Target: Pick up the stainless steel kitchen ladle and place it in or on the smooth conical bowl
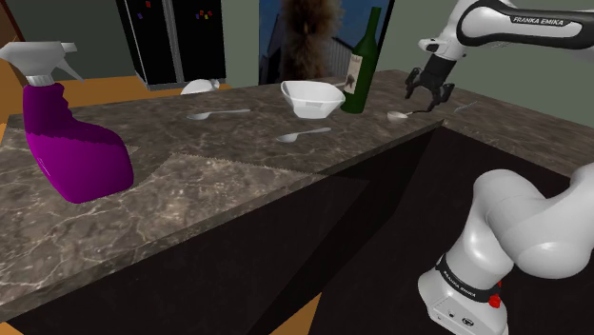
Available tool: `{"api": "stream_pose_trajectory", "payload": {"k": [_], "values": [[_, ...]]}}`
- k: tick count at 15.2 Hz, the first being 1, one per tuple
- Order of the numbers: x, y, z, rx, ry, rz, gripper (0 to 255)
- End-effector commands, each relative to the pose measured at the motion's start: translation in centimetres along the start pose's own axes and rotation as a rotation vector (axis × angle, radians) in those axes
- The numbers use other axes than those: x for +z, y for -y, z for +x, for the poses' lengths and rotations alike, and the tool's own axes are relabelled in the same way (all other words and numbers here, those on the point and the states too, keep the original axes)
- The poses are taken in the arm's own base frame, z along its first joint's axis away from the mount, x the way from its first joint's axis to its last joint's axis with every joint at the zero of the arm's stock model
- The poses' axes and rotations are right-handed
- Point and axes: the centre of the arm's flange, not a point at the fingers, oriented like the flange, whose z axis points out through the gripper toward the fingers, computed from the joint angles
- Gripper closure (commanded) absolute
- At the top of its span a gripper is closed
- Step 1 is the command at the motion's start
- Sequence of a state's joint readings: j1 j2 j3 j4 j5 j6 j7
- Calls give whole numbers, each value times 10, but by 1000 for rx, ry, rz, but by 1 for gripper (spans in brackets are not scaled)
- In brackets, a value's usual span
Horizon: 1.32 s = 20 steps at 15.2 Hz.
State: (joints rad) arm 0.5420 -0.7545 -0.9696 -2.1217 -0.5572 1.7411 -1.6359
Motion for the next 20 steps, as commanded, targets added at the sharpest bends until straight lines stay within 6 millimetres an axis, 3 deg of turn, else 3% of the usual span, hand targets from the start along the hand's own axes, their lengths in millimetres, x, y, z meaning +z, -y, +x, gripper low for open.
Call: {"api": "stream_pose_trajectory", "payload": {"k": [1, 8, 16, 17, 20], "values": [[10, -13, -9, -67, 2, 8, 0], [45, -13, -9, -67, 2, 8, 0], [45, -13, -9, -67, 2, 8, 0], [45, -13, -9, -67, 2, 8, 255], [45, -13, -9, -67, 2, 8, 255]]}}
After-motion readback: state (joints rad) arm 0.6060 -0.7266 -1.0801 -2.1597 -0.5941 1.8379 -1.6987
